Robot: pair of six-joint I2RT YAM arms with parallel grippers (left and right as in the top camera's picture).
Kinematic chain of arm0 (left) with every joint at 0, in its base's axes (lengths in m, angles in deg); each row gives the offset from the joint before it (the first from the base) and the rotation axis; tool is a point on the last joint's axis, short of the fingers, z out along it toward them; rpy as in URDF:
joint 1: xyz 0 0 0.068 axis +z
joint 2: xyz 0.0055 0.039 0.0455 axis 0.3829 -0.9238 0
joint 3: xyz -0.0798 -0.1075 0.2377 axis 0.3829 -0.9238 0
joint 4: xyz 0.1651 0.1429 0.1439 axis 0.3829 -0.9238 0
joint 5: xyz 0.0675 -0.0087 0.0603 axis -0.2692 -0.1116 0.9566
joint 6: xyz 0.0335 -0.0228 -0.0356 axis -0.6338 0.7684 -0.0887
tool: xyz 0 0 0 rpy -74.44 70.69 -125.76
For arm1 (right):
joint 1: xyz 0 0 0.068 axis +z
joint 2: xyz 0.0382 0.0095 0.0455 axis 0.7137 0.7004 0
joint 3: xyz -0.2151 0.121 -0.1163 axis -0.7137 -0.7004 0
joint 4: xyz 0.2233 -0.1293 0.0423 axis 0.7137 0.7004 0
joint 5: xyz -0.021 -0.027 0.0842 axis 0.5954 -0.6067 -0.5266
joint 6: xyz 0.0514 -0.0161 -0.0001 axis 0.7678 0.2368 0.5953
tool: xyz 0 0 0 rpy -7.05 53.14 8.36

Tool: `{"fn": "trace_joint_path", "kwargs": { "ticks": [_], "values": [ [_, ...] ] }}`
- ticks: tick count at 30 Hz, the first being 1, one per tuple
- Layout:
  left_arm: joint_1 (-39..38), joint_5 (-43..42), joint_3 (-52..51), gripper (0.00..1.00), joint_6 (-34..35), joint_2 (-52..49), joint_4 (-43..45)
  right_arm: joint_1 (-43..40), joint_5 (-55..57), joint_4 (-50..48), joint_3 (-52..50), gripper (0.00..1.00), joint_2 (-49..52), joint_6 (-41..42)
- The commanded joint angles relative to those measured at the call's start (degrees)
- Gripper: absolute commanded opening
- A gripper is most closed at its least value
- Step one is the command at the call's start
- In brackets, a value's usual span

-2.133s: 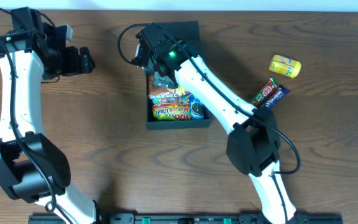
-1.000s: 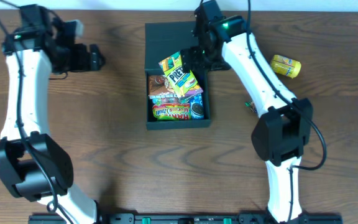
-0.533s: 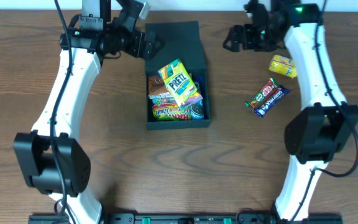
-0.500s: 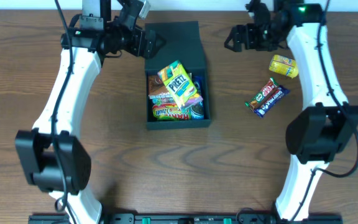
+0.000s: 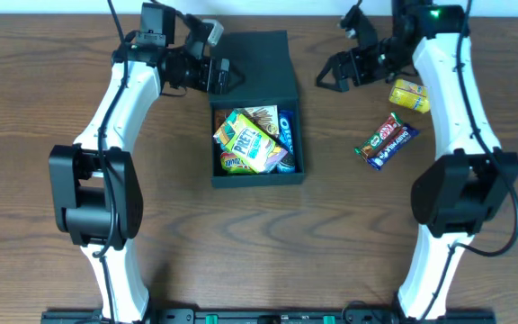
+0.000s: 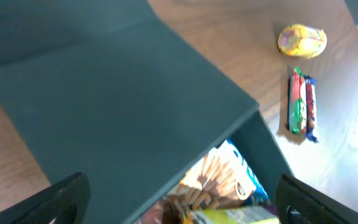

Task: Pack container

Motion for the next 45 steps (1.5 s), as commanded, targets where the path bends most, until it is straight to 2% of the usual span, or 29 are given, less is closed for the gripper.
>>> {"fn": "trace_joint_path", "kwargs": {
  "ticks": [1,4,7,10,13,22,28,32,38,45],
  "values": [
    [1.29,0.24,2.47,0.95,-3.43,1.01,-1.99,2.73,-3.37,1.53,1.03,0.87,-1.53,-2.14],
    [3.10,-0.02,2.56,0.95,-3.89,1.01,-2.58,6.32,-2.05,4.48,1.01,0.87,-1.53,-7.69],
    [4.96,-1.29,2.80,0.95,-4.46,1.01,-2.56,9.53,1.22,4.63,0.83,0.85,-1.51,-10.54],
    [7.08,-5.38,2.84,0.95,-5.35,1.01,-2.43,12.00,0.94,4.96,-0.33,0.84,-1.51,-14.08],
    [7.65,-5.64,2.84,0.95,-5.40,1.01,-2.40,13.03,0.92,6.36,-2.10,0.84,-1.36,-16.09],
    [7.69,-6.03,2.84,0.96,-5.84,1.01,-2.56,15.10,-1.18,4.76,-13.49,0.83,-1.07,-18.64],
    [7.69,-6.03,2.84,0.96,-5.84,1.01,-3.04,16.11,-1.18,1.20,-17.40,0.83,-1.03,-18.69],
    [7.69,-6.03,2.84,0.96,-5.86,1.01,-3.65,17.05,-0.39,-0.74,-17.88,0.84,-0.94,-18.84],
    [7.69,-6.03,2.84,0.96,-5.86,1.01,-3.98,18.51,7.52,-3.78,-17.88,0.84,-0.87,-18.18],
    [7.69,-6.03,2.84,0.95,-5.86,1.01,-3.93,18.47,8.72,-4.20,-18.40,0.85,-0.85,-18.18]
  ]
}}
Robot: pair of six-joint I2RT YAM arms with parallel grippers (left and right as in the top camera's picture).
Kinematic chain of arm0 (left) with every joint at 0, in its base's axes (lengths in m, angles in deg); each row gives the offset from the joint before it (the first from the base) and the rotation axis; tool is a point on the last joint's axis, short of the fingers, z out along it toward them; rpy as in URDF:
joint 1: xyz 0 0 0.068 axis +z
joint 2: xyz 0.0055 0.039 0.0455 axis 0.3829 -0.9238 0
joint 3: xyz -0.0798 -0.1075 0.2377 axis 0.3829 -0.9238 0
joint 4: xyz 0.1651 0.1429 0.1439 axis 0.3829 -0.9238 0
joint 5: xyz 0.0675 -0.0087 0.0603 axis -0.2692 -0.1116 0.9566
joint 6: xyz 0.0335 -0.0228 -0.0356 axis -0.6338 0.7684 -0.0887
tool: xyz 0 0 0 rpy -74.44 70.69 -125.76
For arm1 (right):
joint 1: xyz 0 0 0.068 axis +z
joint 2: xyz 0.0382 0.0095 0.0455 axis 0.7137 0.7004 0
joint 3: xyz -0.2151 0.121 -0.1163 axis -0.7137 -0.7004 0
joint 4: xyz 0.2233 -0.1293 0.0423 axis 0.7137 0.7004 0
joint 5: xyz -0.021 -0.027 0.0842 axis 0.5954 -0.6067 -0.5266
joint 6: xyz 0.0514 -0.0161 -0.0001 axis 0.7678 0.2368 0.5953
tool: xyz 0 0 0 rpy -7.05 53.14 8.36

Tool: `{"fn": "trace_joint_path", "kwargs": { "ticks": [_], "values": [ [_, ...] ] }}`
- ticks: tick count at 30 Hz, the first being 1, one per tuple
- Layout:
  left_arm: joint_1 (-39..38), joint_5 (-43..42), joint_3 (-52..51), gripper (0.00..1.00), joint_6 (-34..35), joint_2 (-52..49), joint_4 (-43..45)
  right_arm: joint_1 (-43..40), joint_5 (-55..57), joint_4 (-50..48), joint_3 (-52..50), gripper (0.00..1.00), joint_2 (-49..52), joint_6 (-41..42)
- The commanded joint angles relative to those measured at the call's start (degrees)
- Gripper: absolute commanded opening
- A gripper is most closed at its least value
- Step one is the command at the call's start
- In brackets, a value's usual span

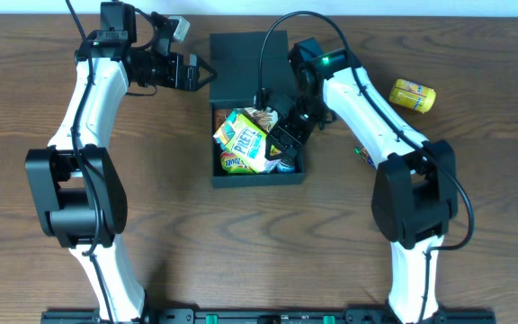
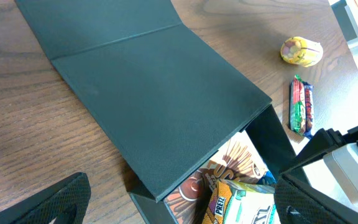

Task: Pack container

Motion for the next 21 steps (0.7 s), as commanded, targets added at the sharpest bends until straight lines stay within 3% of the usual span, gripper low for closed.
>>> {"fn": "trace_joint_path", "kwargs": {
  "ticks": [1,21],
  "values": [
    [0.04,-1.07,1.81,0.95,-1.31,1.01,-0.22,0.28,0.98,-0.26,-1.01,0.85,-0.85,-0.48],
    [0.04,-1.07,1.81,0.96,-1.29,1.01,-0.24,1.51,-2.49,0.33,-1.60,0.78,1.62,-0.52]
  ]
}}
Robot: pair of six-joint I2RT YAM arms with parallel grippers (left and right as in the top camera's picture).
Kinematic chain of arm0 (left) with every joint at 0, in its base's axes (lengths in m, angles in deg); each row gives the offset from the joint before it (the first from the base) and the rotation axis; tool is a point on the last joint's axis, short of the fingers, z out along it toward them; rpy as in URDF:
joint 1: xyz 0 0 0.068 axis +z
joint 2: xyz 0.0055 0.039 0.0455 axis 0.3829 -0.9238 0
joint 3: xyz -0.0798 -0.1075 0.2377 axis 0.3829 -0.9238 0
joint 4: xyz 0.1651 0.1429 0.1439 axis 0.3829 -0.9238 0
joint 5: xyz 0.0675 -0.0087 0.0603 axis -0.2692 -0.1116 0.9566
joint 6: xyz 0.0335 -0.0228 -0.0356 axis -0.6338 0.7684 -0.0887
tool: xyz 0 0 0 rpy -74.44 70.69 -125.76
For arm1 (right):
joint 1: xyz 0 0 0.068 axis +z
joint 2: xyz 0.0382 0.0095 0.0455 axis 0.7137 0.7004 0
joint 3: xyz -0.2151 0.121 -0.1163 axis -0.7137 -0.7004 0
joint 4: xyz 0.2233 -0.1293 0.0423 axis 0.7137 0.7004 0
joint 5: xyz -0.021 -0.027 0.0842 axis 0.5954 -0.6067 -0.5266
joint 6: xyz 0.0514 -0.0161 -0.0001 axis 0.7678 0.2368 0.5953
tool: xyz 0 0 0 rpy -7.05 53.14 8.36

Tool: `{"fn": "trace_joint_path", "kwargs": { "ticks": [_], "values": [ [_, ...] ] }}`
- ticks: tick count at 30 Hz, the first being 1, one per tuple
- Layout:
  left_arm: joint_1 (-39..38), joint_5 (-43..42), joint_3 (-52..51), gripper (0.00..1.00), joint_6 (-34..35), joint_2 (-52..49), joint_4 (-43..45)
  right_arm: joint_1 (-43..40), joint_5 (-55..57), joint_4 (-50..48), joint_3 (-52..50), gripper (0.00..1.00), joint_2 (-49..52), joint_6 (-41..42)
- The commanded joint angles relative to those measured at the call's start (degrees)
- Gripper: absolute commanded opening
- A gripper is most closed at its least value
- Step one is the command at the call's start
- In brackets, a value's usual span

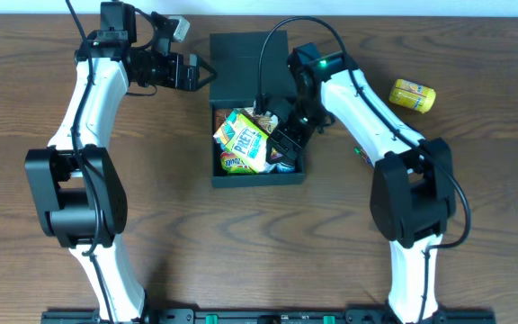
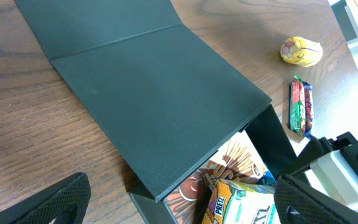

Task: Pack container

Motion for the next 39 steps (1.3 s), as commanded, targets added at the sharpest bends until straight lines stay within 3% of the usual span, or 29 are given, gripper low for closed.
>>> {"fn": "trace_joint_path", "kwargs": {
  "ticks": [1,26,31,39],
  "values": [
    [0.04,-1.05,1.81,0.95,-1.29,1.01,-0.22,1.33,-1.57,0.13,-0.33,0.78,1.05,-0.52],
    [0.04,-1.05,1.81,0.95,-1.29,1.01,-0.26,2.67,-0.50,-0.50,-0.39,0.74,2.32,0.81],
    [0.04,-1.05,1.81,0.96,-1.29,1.01,-0.24,2.69,-0.79,-0.50,-0.39,0.63,2.32,0.81],
    [0.04,-1.05,1.81,0.95,-1.27,1.01,-0.26,2.69,-0.76,-0.52,-0.39,0.30,2.32,0.81]
  ]
}}
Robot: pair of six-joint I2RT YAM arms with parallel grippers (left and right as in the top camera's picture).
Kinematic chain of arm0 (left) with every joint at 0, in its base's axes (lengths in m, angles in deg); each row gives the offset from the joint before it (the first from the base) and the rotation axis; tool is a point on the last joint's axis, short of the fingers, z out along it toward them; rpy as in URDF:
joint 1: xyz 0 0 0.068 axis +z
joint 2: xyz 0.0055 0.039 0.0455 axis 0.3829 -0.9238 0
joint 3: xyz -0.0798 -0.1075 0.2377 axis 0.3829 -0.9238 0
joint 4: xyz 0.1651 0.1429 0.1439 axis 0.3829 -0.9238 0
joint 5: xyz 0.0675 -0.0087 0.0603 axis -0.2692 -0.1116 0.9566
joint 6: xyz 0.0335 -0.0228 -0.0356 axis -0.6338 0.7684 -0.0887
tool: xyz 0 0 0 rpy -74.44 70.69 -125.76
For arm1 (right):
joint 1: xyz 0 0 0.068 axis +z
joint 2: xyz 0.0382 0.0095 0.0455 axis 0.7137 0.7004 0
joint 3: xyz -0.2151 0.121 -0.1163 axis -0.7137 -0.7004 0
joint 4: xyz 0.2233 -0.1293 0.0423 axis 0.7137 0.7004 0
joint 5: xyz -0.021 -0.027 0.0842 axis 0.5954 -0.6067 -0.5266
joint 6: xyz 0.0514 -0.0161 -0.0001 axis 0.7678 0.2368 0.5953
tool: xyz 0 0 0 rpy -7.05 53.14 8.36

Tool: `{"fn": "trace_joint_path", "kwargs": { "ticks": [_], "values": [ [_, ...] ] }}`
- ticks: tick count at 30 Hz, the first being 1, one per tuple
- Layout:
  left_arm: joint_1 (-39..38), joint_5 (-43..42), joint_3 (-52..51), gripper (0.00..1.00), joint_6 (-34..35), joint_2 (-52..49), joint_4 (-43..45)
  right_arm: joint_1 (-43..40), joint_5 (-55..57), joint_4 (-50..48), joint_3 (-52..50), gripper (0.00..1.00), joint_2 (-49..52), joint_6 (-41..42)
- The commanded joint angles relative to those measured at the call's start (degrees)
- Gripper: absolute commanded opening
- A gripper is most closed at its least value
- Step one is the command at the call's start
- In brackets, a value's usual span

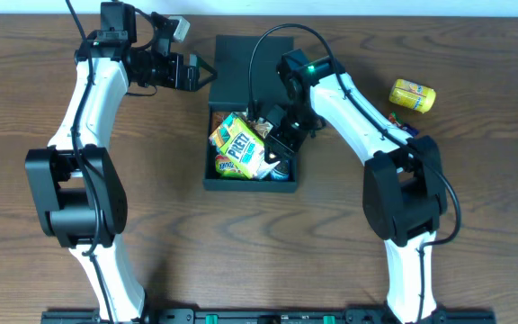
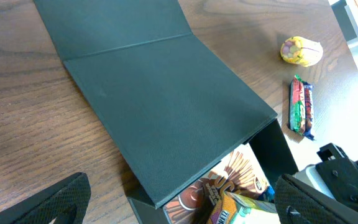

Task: Pack container

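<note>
The black box [image 1: 250, 187] stands mid-table with its lid [image 1: 250, 63] folded open toward the back. Inside lie a green-and-yellow pretzel bag [image 1: 237, 144] and other snack packs. My right gripper [image 1: 279, 137] reaches down into the box's right side; the overhead view does not show how its jaws stand. My left gripper [image 1: 203, 74] is open just left of the lid and holds nothing. In the left wrist view the lid [image 2: 160, 106] fills the middle. A round yellow snack [image 2: 301, 51] and two candy bars [image 2: 301, 107] lie on the table beyond it.
The yellow snack [image 1: 412, 94] sits at the back right of the table. The candy bars are mostly hidden under my right arm [image 1: 367, 99] in the overhead view. Bare wood surrounds the box on the left and in front.
The box has shifted a little to the left and the pretzel bag sits higher and more to the left. My right gripper is slightly further left inside it. The left arm has not moved.
First my left gripper was at the lid's left edge and my right gripper hung open at the back right near the yellow snack. Then the left had drawn back left of the lid and the right was down in the box. Now the box stands further left.
</note>
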Motion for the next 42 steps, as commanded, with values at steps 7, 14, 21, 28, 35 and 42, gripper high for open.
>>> {"fn": "trace_joint_path", "kwargs": {
  "ticks": [7,14,21,28,35,42],
  "values": [
    [0.04,-1.05,1.81,0.95,-1.25,1.01,-0.20,0.63,-2.82,-0.02,-0.35,0.17,0.59,-0.55],
    [0.66,-1.09,1.81,0.95,-1.22,1.01,-0.33,0.57,-3.48,0.00,-0.35,0.39,0.59,-0.52],
    [0.94,-1.07,1.81,0.95,-1.25,1.01,-1.62,0.74,-3.52,-0.04,-0.35,0.63,0.59,3.04],
    [2.10,-1.05,1.95,0.96,-1.18,1.01,-1.70,0.92,-3.48,0.68,5.25,0.91,0.33,11.47],
    [5.40,-0.72,2.03,0.95,-0.17,2.19,-3.13,4.35,12.66,-0.96,11.10,0.99,0.13,19.63],
    [11.45,0.63,2.03,0.95,-0.15,4.83,-5.25,12.79,30.88,-7.10,10.40,0.99,0.17,30.86]
  ]
}}
